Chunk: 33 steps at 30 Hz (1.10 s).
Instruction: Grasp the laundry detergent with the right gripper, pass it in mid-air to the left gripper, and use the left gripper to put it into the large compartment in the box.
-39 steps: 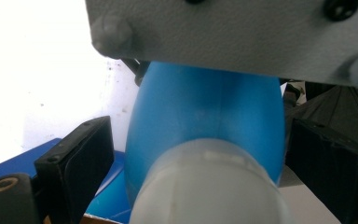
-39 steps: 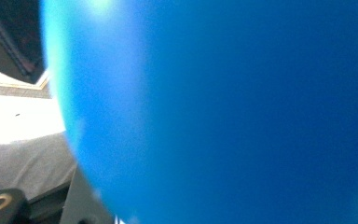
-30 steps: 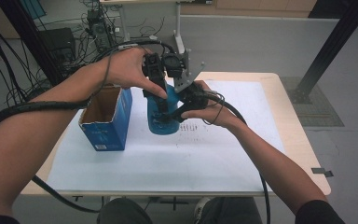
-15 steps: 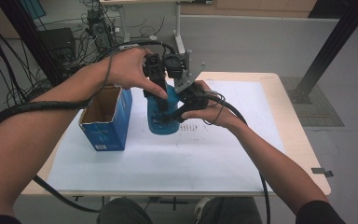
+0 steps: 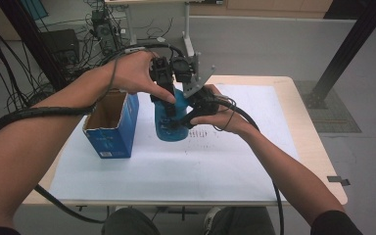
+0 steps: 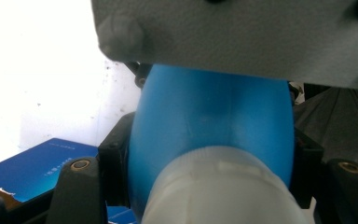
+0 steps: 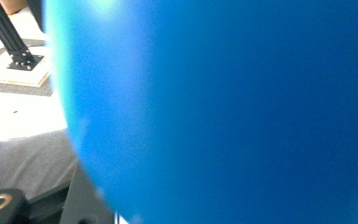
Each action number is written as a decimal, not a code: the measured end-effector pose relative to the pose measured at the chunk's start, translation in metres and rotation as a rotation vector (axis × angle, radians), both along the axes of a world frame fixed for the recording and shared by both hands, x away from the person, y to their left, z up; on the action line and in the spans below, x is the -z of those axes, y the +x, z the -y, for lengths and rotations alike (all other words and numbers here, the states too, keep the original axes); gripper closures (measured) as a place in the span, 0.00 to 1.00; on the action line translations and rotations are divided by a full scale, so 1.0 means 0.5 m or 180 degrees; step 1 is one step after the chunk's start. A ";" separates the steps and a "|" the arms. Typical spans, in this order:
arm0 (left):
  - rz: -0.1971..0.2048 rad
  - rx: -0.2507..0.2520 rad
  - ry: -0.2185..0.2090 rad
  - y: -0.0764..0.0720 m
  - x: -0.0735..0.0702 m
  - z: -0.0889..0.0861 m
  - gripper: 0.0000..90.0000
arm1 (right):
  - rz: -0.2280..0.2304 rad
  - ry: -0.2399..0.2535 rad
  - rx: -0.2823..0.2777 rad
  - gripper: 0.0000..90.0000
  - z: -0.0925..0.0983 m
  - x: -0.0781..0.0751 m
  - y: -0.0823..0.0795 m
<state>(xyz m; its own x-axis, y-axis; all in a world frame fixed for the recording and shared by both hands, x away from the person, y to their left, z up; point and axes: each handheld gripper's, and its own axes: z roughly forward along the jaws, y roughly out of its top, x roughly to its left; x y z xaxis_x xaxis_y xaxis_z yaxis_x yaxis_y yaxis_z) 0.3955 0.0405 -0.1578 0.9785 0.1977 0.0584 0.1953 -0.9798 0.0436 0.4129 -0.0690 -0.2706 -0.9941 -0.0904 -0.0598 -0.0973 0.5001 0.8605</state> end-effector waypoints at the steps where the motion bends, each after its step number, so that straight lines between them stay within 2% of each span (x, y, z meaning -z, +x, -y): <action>1: -0.0002 0.0006 0.0015 0.000 0.001 0.000 0.40 | 0.0005 0.0002 -0.0002 0.49 0.000 0.000 0.000; 33: -0.0003 -0.0014 0.0074 0.006 0.007 -0.003 0.41 | -0.0008 0.0022 -0.0017 0.48 -0.009 0.009 0.007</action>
<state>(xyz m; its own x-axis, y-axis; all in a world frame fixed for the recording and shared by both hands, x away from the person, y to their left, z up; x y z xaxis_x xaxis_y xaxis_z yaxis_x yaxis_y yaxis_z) 0.3983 0.0420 -0.1612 0.9777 0.2005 0.0623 0.1996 -0.9797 0.0205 0.4164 -0.0643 -0.2752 -0.9938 -0.0953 -0.0581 -0.0978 0.4935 0.8643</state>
